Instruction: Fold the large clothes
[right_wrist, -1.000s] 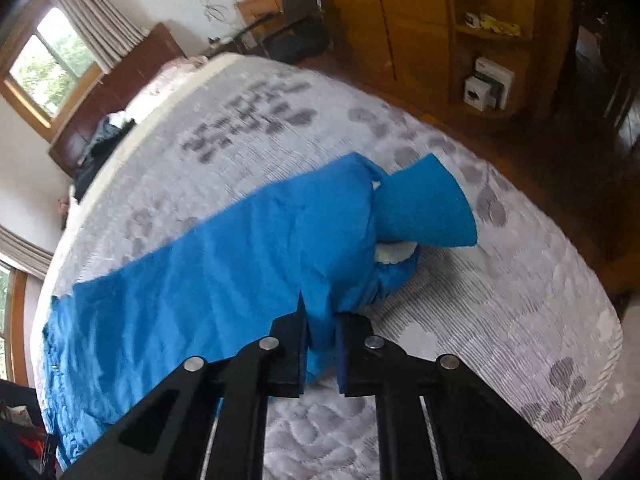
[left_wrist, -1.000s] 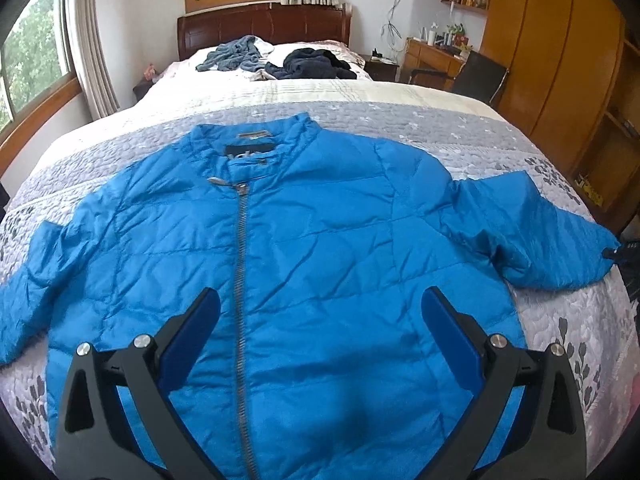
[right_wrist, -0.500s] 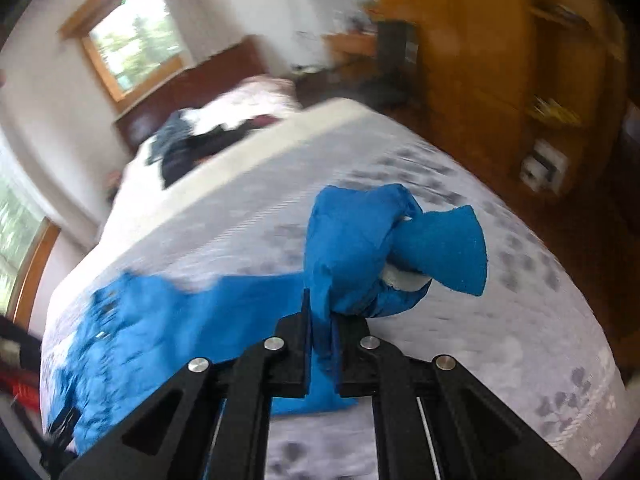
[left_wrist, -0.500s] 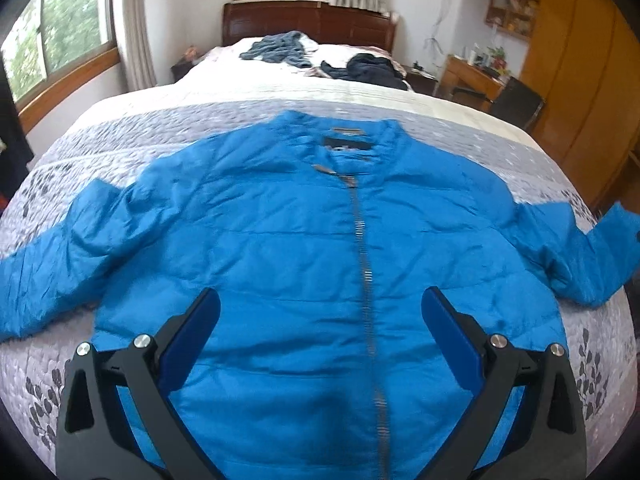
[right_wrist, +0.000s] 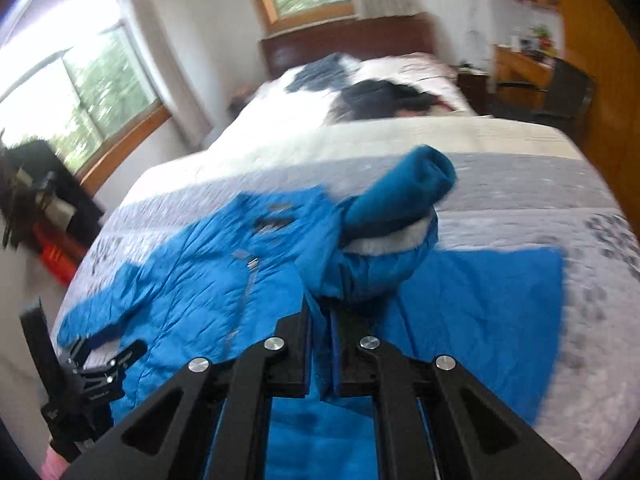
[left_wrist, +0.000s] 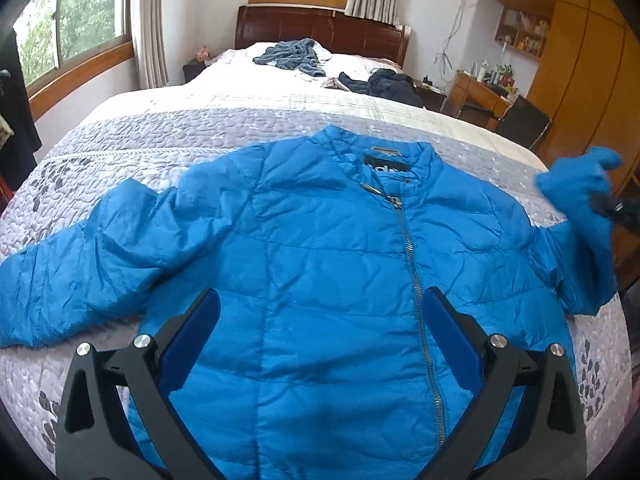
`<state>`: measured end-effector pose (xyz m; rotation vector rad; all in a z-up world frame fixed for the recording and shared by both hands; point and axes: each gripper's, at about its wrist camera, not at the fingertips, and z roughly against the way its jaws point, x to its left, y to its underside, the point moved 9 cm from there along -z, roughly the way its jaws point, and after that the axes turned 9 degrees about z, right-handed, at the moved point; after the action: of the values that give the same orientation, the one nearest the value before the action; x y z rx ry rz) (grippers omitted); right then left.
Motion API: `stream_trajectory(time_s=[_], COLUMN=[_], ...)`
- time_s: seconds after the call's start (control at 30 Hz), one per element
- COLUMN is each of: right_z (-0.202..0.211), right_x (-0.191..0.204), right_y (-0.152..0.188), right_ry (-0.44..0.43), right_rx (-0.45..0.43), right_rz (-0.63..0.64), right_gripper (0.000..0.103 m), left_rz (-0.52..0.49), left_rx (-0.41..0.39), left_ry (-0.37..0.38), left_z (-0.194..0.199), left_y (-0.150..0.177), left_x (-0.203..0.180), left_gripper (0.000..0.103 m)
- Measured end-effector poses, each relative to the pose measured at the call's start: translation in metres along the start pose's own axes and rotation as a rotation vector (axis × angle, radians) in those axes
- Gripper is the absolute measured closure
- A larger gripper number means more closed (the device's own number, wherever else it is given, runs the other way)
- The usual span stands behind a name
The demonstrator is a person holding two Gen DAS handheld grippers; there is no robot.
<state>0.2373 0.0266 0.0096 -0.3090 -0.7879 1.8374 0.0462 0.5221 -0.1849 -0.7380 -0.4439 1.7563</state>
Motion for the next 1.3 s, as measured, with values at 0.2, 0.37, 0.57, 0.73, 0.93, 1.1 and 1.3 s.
stream_trajectory(time_s=[0.2,0.37,0.57,0.73,0.93,1.1,1.3], right_z=[-0.064,-0.093,-0.077,-0.031,0.018,0.020,0.016], right_x=[0.067,0.099,0.120,0.091,0.017,-0.035,-0.087], right_y=[0.025,0.047,0.059,0.044,0.029,0.031,0.038], right_ry=[-0.070,-0.105,-0.189,-0.156,-0.002,0.021,0.075], right_rx=[0.121,0.193,0.186,0.073,-0.070,-0.103,-0.087], right_rz=[0.091,0.173,0.264,0.211,0.095,-0.022,-0.132], right_gripper=[0.096,0.089,0.063,0.059,0.053,0.053,0.053], left_rz=[0.040,0.057,0.079,0.082,0.094,0.085,0.125], left_rx=[0.012,0.038,0.093,0.168,0.304,0.305,0.291], left_ry=[0.014,0.039,0.088,0.113,0.106,0.072,0.143], left_z=[-0.003,-0.009,-0.019,-0.039,-0.080,-0.098,-0.097], left_y=[-0.005,-0.007,-0.004,0.001,0.017,0.014,0.003], left_x=[0.016,0.018,0.011,-0.005,-0.033,-0.050,-0.063], left_gripper=[0.003,0.003,0.003,0.003,0.004,0.026,0.081])
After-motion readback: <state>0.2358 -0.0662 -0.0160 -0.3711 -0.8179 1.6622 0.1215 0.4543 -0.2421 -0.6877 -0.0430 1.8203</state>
